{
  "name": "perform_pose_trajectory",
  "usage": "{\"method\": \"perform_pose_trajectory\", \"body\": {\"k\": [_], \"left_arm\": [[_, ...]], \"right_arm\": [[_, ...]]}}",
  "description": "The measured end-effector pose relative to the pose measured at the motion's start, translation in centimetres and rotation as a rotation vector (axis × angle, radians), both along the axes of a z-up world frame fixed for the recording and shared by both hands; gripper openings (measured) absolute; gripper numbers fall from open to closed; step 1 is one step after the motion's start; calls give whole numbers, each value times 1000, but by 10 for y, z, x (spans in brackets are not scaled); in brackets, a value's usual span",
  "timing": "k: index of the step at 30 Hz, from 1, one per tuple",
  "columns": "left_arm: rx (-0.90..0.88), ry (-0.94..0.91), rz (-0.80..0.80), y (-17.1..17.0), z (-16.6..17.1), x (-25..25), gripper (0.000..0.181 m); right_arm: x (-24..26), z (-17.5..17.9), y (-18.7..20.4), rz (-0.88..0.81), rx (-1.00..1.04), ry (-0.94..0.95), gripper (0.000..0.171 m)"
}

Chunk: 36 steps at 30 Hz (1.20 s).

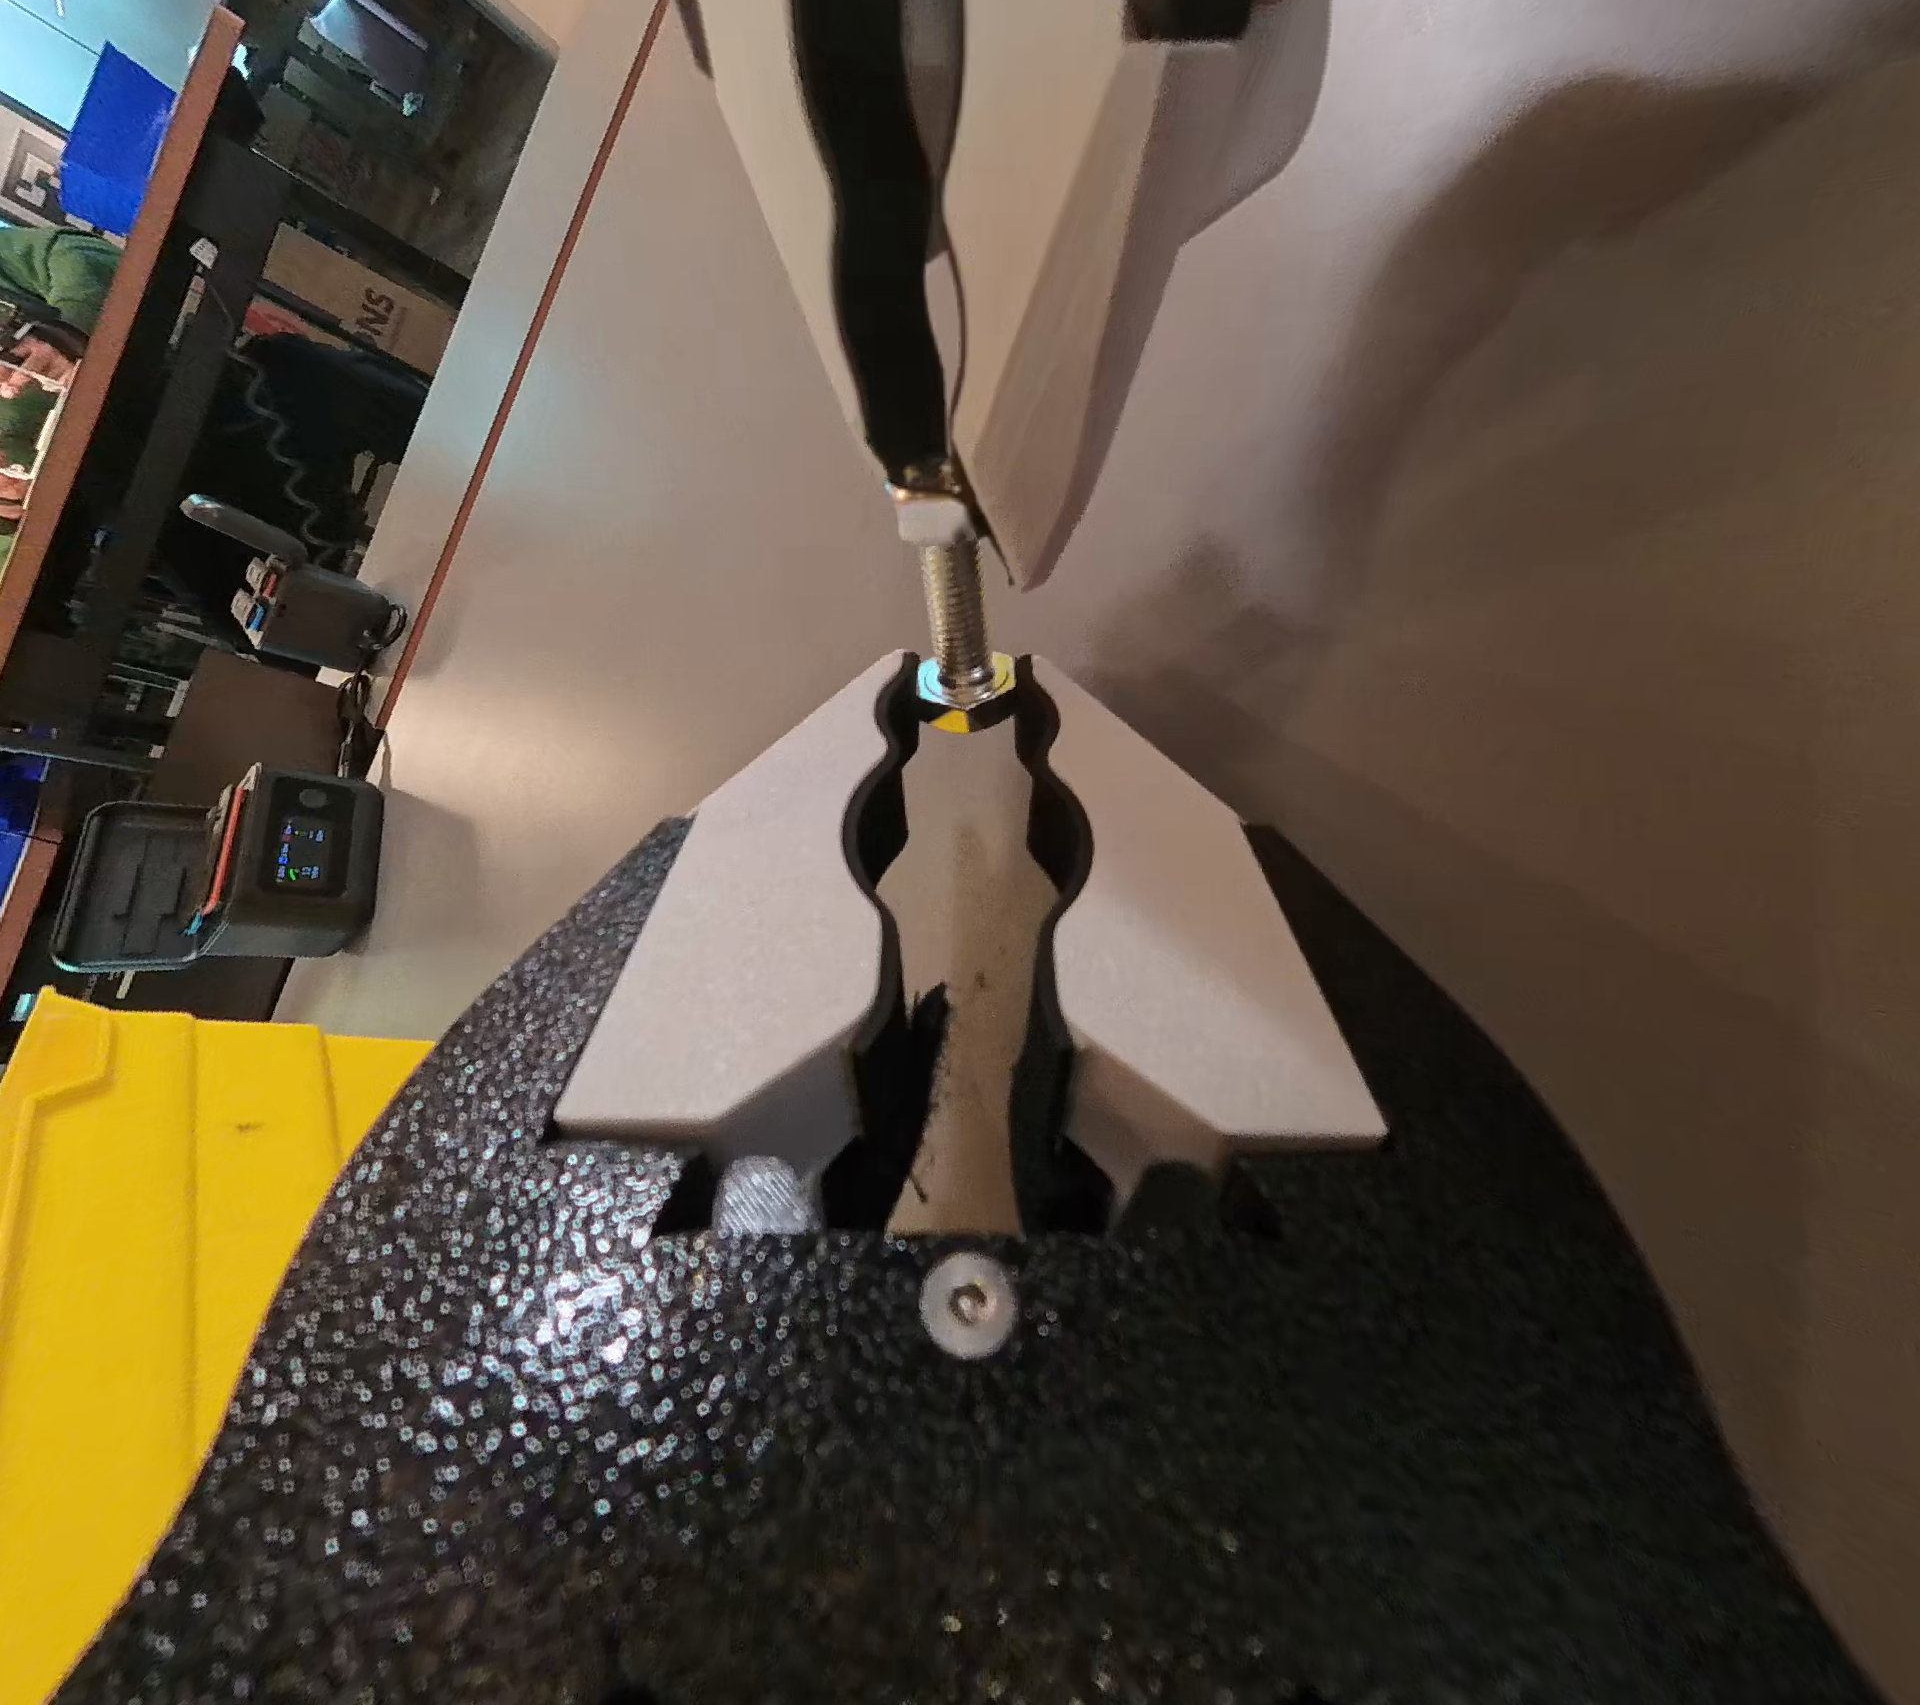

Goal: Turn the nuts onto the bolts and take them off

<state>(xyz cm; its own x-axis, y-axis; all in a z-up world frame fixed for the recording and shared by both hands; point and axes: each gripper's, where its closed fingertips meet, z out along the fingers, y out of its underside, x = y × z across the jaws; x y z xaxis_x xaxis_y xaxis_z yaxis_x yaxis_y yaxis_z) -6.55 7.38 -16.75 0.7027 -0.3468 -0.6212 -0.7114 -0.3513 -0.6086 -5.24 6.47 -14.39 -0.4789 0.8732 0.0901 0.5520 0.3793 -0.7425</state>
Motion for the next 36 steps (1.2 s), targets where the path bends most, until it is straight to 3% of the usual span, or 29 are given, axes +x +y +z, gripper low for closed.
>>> {"method": "perform_pose_trajectory", "body": {"k": [4,10,16,20,23,27,32,36], "left_arm": [[3,4,-2,0,0,0,16],[3,-8,5,0,1,-1,16],[8,-222,41,1,4,-6,16],[33,-218,46,1,7,-7,16],[100,-221,49,2,17,-4,16],[292,-397,66,1,56,-6,15],[404,-496,74,-4,77,-11,15],[457,-531,29,-8,89,-5,16]], "right_arm": [[0,0,1,64,102,56,16],[-3,4,5,238,485,266,16],[-15,11,14,238,776,380,16],[-13,13,11,156,542,336,17],[-18,30,7,28,147,326,31],[-26,76,2,-71,-290,453,41],[-31,101,-9,-91,-412,556,43],[-35,104,-17,-105,-393,596,39]]}}
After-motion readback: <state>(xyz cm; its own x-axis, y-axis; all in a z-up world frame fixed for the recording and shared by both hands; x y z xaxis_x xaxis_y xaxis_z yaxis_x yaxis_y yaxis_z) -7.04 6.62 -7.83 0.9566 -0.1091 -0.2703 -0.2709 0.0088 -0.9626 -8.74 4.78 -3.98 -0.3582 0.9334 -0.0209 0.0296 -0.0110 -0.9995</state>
